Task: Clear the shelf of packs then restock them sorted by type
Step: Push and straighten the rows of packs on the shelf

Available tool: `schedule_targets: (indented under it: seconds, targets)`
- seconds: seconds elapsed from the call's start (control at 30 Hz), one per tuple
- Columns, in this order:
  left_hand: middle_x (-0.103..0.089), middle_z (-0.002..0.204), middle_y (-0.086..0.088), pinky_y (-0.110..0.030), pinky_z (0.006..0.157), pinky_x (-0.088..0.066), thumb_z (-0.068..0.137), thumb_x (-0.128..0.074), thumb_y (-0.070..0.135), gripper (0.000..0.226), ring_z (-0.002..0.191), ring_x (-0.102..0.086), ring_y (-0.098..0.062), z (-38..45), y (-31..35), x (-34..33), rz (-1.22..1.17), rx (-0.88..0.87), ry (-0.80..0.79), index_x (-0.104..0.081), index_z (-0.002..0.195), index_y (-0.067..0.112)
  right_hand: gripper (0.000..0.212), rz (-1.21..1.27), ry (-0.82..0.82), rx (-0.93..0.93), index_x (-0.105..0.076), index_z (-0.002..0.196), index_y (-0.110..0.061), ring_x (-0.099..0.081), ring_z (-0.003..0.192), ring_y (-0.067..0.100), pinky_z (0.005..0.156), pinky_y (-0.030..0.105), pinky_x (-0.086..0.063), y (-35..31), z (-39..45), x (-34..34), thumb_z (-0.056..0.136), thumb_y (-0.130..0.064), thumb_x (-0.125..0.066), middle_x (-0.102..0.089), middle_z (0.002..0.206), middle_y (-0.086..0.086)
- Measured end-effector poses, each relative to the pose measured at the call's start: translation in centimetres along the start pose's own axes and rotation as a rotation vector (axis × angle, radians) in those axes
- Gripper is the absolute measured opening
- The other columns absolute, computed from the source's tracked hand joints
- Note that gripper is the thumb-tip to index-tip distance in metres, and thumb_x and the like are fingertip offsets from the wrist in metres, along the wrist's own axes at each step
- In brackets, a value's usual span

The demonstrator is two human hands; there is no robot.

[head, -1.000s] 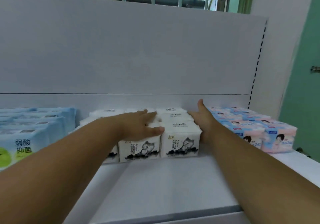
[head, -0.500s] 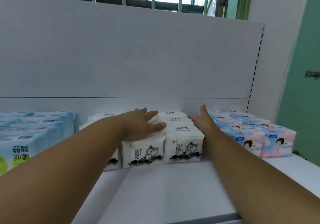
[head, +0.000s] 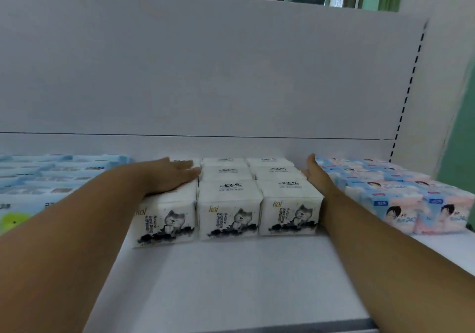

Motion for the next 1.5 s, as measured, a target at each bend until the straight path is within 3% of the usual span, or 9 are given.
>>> schedule_targets:
  seconds: [0.1, 0.2, 0.33, 0.47, 0.8, 1.0, 1.33, 1.4, 1.5]
  targets:
    - [-0.013, 0.164, -0.005, -0.053, 0.121, -0.007, 0.068, -0.016, 0.093, 0.095, 0.151, -0.012, -0.028, 0.8, -0.1, -0.3, -0.004, 0.006, 0.001, -0.019, 0.151, 0.047, 0.066, -0.066, 0.017, -0.013, -0.057, 0.115, -0.004, -0.064, 0.096, 0.025, 0.075, 0.03, -0.048, -0.5, 0.2, 0.0, 0.1, -0.06, -0.024, -0.066, 0.111, 0.009]
    - [-0.017, 0.163, -0.004, -0.053, 0.121, -0.01, 0.072, -0.019, 0.092, 0.092, 0.15, -0.017, -0.028, 1.6, 0.2, -0.6, -0.005, 0.004, 0.012, -0.021, 0.151, 0.044, 0.068, -0.1, 0.036, -0.027, -0.057, 0.118, -0.001, -0.061, 0.098, 0.026, 0.082, 0.031, -0.047, -0.9, 0.0, 0.4, 0.1, -0.06, -0.027, -0.063, 0.113, 0.012]
    - [-0.016, 0.163, -0.005, -0.053, 0.121, -0.01, 0.083, -0.022, 0.083, 0.081, 0.15, -0.016, -0.028, 1.7, 1.5, -0.8, -0.007, -0.005, 0.015, -0.019, 0.152, 0.042, 0.06, -0.066, 0.022, -0.016, -0.058, 0.107, -0.005, -0.06, 0.078, 0.019, 0.068, 0.028, -0.046, -1.2, -0.1, 1.0, 0.102, -0.056, -0.026, -0.062, 0.09, 0.007]
    - [-0.014, 0.164, -0.007, -0.054, 0.12, -0.01, 0.082, -0.021, 0.085, 0.081, 0.15, -0.015, -0.03, 1.8, 1.7, -1.0, -0.008, -0.003, 0.011, -0.018, 0.152, 0.044, 0.044, -0.057, 0.085, 0.019, -0.053, 0.098, -0.011, -0.058, 0.074, 0.011, 0.077, 0.025, -0.041, -1.1, 0.2, 1.6, 0.104, -0.048, -0.029, -0.052, 0.081, 0.001]
    - [-0.021, 0.162, -0.005, -0.05, 0.121, -0.012, 0.086, -0.024, 0.08, 0.077, 0.149, -0.02, -0.029, 2.6, 2.2, -1.1, -0.028, -0.018, 0.017, -0.022, 0.152, 0.041, 0.051, -0.068, 0.148, 0.02, -0.047, 0.071, -0.01, -0.048, 0.027, 0.002, 0.031, 0.011, -0.033, -1.2, -0.3, 1.6, 0.106, -0.043, -0.028, -0.053, 0.048, 0.003]
    - [-0.017, 0.163, -0.009, -0.054, 0.12, -0.011, 0.083, -0.02, 0.084, 0.081, 0.149, -0.018, -0.032, 2.5, 2.0, -1.3, -0.016, -0.022, 0.01, -0.02, 0.153, 0.042, 0.045, -0.053, 0.125, 0.007, -0.054, 0.096, -0.01, -0.056, 0.052, 0.006, 0.041, 0.013, -0.04, -0.5, -0.2, 1.6, 0.105, -0.046, -0.03, -0.057, 0.069, 0.0]
    - [-0.016, 0.163, -0.006, -0.05, 0.12, -0.008, 0.088, -0.023, 0.079, 0.076, 0.15, -0.015, -0.029, 1.1, 2.5, -0.7, -0.019, -0.007, -0.005, -0.021, 0.153, 0.04, 0.047, -0.113, 0.132, -0.033, -0.053, 0.082, -0.012, -0.052, 0.066, 0.01, 0.055, 0.019, -0.04, -0.7, -0.3, 1.6, 0.104, -0.047, -0.031, -0.055, 0.076, 0.002]
    - [-0.014, 0.164, -0.005, -0.05, 0.12, -0.008, 0.089, -0.023, 0.077, 0.074, 0.15, -0.015, -0.029, 0.6, 2.7, -0.4, 0.029, 0.007, -0.009, -0.02, 0.154, 0.04, 0.051, -0.132, 0.14, -0.033, -0.061, 0.098, -0.009, -0.054, 0.069, 0.01, 0.057, 0.018, -0.042, -0.8, -0.6, 1.7, 0.104, -0.048, -0.03, -0.057, 0.078, 0.001]
    - [-0.012, 0.164, -0.008, -0.051, 0.12, -0.013, 0.095, -0.025, 0.07, 0.067, 0.148, -0.017, -0.034, 0.4, 4.3, 0.8, 0.126, 0.003, 0.089, -0.019, 0.154, 0.04, 0.062, -0.184, 0.175, -0.032, -0.05, 0.135, -0.003, -0.059, 0.103, 0.021, 0.088, 0.027, -0.043, -1.2, -0.8, 1.9, 0.103, -0.052, -0.031, -0.06, 0.104, 0.002]
Point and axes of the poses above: each hand's wrist, its own z-axis towards the middle knuckle, its own x-axis out of the back of the hand, y = z × x, the point moved 6 cm from there along z, towards the middle knuckle
